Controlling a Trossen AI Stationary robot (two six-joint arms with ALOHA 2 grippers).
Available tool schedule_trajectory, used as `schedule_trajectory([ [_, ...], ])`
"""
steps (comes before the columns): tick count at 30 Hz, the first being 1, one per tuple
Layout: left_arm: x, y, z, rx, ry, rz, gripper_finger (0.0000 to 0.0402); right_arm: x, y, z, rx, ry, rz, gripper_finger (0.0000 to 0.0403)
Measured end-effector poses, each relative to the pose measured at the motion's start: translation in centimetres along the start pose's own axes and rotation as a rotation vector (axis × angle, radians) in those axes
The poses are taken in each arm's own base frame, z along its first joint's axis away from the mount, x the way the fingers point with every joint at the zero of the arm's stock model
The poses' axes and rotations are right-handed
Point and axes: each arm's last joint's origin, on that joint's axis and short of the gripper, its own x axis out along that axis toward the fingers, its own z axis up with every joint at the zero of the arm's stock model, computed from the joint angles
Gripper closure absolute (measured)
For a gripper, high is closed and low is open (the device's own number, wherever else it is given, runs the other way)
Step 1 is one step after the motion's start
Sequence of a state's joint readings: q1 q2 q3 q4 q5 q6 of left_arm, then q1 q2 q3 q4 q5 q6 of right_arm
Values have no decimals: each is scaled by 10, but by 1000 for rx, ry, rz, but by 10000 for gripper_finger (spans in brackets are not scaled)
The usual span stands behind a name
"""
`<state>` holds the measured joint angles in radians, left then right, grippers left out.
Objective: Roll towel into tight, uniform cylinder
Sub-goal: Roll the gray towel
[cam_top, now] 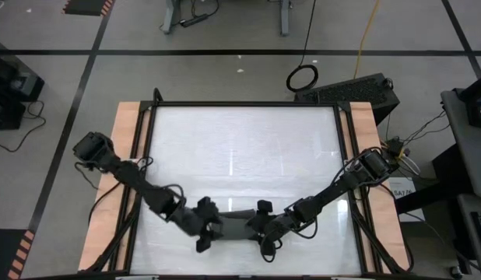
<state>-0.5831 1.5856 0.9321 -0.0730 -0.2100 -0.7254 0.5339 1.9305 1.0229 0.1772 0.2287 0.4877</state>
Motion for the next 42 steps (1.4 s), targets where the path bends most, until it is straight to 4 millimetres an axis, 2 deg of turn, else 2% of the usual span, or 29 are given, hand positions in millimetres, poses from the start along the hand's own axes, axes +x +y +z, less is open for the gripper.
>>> schedule_trajectory([
  [4, 5, -12, -18, 1, 18, 8, 121, 0, 0, 0, 33, 5, 14, 156],
  [10, 23, -19, -39, 253, 1, 67, 43, 0, 0, 1, 37, 18, 46, 182],
  [15, 43, -6, -52, 251, 114, 95, 27, 0, 0, 1, 37, 17, 43, 200],
  [21, 56, 0, -60, 220, 174, 101, 74, -3, 0, 1, 25, 33, 34, 172],
  [26, 57, 2, -62, 248, 177, 131, 134, -25, 6, 8, -20, 34, 12, 134],
  [29, 56, 3, -63, 258, 185, 141, 172, -35, 10, 4, -50, 80, -8, 123],
  [35, 56, 3, -64, 261, 192, 142, 229, -38, 25, 1, -130, 39, 21, 120],
  [42, 56, 4, -64, 260, 192, 144, 257, -29, 23, -3, -112, 28, 8, 119],
])
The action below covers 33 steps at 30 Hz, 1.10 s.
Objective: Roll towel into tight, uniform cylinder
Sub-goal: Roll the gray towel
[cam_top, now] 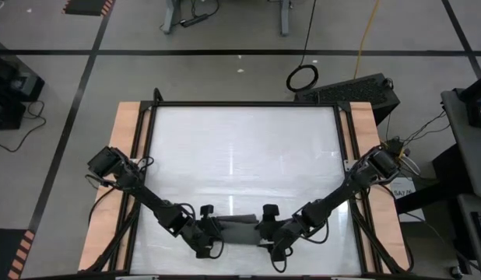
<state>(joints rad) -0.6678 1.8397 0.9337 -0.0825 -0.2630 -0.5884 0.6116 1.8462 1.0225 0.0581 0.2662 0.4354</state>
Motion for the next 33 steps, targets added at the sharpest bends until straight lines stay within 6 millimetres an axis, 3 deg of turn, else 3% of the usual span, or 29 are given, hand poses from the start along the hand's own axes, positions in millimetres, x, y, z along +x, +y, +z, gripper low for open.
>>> schedule_trajectory([
  [15, 3, 9, 6, 18, -5, 7, 261, 25, -14, -10, -15, 39, -30, 119],
  [22, 4, 9, 7, -72, 27, -54, 261, 35, -24, -12, 107, 84, 12, 127],
  [27, 4, 6, 8, -128, 31, -103, 261, 36, -27, -11, 163, 86, 8, 175],
  [33, -3, 9, 15, -147, 29, -162, 269, 30, -26, -7, 222, 98, 51, 289],
])
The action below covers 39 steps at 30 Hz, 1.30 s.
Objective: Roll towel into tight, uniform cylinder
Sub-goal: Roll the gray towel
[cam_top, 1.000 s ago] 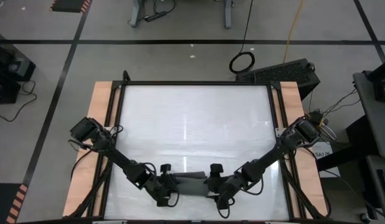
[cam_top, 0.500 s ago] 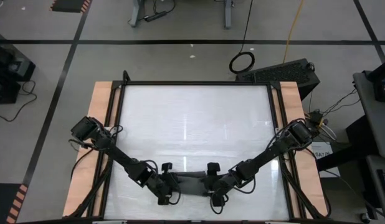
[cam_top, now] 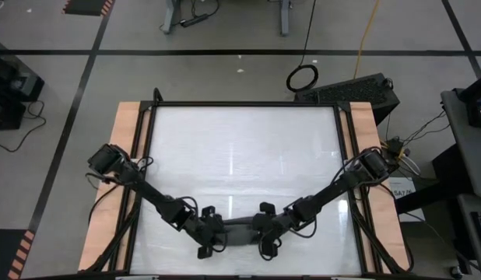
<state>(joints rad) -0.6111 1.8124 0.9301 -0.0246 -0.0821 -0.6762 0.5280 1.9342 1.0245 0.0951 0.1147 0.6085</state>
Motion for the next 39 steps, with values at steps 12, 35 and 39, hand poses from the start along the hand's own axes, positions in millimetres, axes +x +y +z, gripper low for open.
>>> schedule_trajectory([
  [12, -21, 11, 24, -30, 68, -211, 360, -20, -8, 24, 233, 102, 229, 348],
  [35, -15, 80, 26, -276, 133, -381, 354, -10, -62, 41, 315, 309, 460, 342],
  [39, -18, 92, 32, -345, 171, -445, 354, -10, -62, 41, 317, 313, 468, 341],
])
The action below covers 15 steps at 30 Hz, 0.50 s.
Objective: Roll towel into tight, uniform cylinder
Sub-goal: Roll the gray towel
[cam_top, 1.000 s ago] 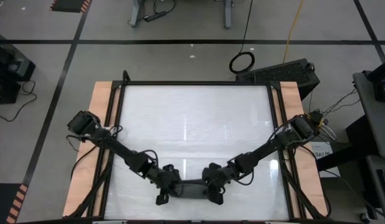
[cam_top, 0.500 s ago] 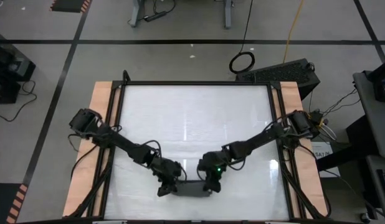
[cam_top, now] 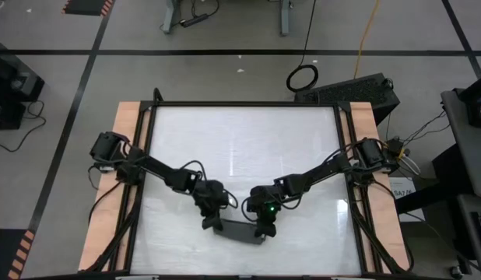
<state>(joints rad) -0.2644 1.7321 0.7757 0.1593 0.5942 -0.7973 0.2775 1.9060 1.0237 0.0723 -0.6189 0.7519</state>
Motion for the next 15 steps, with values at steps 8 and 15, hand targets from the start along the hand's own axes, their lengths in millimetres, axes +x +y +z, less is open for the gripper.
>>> schedule_trajectory([
  [8, -11, 11, 10, -126, 22, -48, 354, -12, 5, 2, 46, -26, -14, 294],
  [15, -5, 23, 8, -196, 64, -27, 354, -27, 17, -3, 17, -5, -30, 207],
])
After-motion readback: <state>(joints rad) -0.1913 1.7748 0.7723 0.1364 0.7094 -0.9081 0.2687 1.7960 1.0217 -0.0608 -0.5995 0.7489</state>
